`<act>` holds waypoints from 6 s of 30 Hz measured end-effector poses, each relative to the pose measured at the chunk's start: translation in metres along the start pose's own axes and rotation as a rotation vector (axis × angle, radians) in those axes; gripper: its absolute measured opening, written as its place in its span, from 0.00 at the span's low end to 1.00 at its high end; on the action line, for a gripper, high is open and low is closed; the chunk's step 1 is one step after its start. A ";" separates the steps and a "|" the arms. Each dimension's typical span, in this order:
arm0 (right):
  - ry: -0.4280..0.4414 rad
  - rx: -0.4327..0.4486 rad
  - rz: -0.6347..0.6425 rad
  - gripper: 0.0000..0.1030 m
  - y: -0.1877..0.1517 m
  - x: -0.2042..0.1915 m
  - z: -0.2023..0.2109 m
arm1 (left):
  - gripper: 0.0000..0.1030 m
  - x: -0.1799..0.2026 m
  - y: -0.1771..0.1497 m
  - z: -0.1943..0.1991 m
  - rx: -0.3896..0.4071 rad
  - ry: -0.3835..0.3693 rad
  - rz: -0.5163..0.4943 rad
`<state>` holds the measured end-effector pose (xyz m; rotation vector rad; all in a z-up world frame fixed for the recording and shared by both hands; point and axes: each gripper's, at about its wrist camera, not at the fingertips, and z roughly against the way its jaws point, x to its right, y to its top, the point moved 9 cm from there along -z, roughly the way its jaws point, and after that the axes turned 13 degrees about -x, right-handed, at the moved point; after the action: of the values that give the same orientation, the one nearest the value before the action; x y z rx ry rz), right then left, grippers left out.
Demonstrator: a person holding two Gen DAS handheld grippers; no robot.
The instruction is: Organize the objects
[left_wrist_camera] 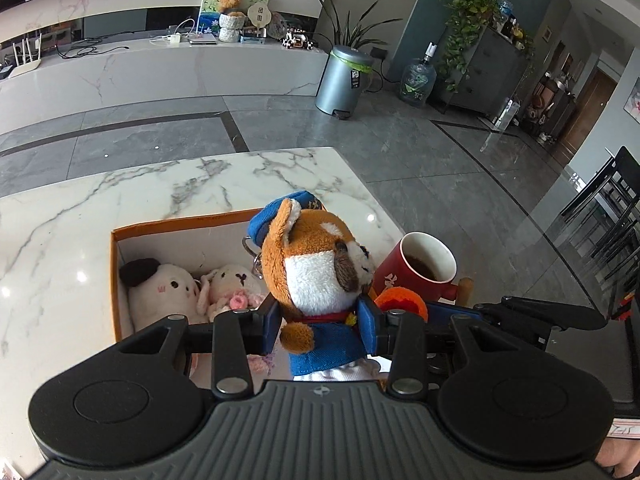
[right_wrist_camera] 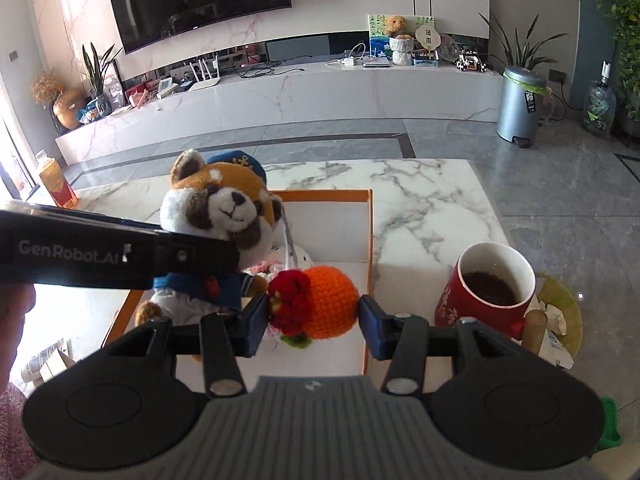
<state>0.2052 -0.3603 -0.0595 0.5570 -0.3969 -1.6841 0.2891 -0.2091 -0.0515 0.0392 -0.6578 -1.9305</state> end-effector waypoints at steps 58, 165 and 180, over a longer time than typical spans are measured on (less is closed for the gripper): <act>-0.135 -0.159 0.325 0.49 0.046 -0.023 -0.101 | 0.12 -0.067 -0.013 -0.058 -0.125 0.060 -0.008; 0.168 -0.276 0.624 0.49 -0.094 -0.278 -0.077 | 0.46 -0.211 -0.225 0.086 -0.102 0.133 0.438; 0.112 -0.121 0.475 0.48 -0.059 -0.242 -0.036 | 0.71 -0.182 -0.222 0.036 -0.218 0.178 0.526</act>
<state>0.2083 -0.1102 -0.0876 0.4249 -0.3142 -1.2062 0.1744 0.0283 -0.1703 -0.0903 -0.2949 -1.4576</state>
